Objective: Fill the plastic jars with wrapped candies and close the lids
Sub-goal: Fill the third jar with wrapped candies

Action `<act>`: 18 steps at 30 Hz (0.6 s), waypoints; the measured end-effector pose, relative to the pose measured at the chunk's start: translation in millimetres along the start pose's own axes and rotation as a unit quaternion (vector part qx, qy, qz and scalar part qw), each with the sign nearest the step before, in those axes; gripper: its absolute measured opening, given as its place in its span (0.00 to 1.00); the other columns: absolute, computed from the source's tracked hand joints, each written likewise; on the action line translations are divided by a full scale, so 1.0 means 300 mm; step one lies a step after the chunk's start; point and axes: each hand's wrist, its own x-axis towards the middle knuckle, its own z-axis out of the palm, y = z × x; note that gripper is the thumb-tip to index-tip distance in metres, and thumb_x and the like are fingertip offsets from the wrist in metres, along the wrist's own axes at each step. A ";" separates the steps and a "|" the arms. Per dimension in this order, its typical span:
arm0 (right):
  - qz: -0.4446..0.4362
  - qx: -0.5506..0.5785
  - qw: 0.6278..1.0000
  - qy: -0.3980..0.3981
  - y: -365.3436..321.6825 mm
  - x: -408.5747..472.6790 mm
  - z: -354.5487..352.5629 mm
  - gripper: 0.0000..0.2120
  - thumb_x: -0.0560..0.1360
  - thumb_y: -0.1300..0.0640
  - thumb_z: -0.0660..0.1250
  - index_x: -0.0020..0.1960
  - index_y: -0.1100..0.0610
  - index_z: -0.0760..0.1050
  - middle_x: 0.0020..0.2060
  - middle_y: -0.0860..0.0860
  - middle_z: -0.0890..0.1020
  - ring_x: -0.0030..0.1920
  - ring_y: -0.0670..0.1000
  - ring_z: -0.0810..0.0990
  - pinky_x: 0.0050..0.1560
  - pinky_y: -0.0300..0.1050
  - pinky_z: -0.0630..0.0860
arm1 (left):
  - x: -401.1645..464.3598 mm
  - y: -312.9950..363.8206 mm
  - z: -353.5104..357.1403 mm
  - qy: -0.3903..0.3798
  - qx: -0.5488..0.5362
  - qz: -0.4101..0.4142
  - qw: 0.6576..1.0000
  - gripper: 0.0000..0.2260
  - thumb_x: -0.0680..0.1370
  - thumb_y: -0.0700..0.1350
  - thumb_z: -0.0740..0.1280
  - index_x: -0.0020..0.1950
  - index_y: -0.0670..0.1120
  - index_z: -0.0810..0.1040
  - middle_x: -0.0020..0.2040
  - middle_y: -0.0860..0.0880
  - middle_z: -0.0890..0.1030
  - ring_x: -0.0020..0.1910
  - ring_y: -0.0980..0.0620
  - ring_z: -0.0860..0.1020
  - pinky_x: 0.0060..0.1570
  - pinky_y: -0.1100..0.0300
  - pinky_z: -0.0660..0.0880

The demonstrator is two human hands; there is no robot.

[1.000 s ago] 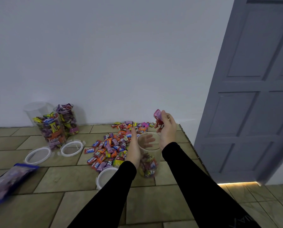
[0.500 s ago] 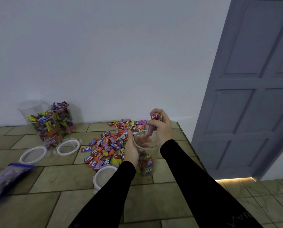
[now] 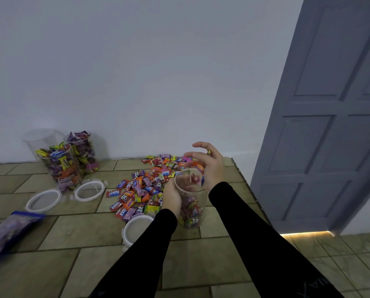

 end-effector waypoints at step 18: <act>-0.029 -0.071 0.996 -0.042 0.010 0.010 -0.001 0.16 0.64 0.59 0.64 0.52 0.59 0.77 0.47 0.54 0.82 0.39 0.46 0.78 0.33 0.26 0.69 | 0.012 0.007 -0.003 -0.036 -0.037 0.035 0.998 0.28 0.84 0.49 0.45 0.41 0.36 0.79 0.31 0.45 0.83 0.30 0.48 0.81 0.32 0.61 0.77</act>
